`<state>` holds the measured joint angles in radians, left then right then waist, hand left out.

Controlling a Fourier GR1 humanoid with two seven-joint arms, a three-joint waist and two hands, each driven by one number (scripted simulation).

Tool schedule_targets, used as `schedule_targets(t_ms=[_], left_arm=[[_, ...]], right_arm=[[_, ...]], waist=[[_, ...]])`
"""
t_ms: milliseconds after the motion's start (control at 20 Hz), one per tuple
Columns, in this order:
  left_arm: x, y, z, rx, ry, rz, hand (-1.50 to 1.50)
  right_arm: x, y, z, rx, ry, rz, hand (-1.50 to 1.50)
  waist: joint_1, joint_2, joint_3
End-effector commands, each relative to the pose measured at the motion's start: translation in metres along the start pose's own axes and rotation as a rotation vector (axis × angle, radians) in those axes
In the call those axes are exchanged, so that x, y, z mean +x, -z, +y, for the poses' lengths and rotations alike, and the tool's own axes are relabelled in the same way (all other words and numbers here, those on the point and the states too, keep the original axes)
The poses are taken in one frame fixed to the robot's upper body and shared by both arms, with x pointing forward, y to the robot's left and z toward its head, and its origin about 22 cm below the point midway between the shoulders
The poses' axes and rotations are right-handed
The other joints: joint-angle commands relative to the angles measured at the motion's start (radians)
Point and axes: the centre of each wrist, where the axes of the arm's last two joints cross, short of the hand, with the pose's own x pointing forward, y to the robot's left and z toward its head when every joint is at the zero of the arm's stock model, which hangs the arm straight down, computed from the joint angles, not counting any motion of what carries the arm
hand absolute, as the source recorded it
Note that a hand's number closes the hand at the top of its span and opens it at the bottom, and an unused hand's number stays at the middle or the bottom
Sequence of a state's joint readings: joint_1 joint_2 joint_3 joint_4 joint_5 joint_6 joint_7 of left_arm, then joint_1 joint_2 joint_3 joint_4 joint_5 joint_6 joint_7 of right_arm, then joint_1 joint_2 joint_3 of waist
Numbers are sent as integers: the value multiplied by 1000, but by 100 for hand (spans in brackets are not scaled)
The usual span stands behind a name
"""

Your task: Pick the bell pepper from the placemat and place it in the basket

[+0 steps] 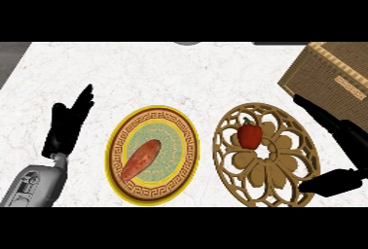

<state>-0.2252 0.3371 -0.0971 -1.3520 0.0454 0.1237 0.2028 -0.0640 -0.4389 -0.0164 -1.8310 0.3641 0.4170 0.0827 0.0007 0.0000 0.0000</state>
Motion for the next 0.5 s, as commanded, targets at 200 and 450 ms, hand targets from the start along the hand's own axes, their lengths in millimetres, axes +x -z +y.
schedule_targets(t_ms=[200, 450], left_arm=[[11, 6, -10, -14, 4, -12, 0], [0, 6, 21, 5, -6, -5, 0]], right_arm=[[-9, 19, 40, 11, 0, -4, -150], [-27, 31, 50, 12, -21, 3, -150]], waist=[[-3, 0, 0], [-1, 0, 0]])
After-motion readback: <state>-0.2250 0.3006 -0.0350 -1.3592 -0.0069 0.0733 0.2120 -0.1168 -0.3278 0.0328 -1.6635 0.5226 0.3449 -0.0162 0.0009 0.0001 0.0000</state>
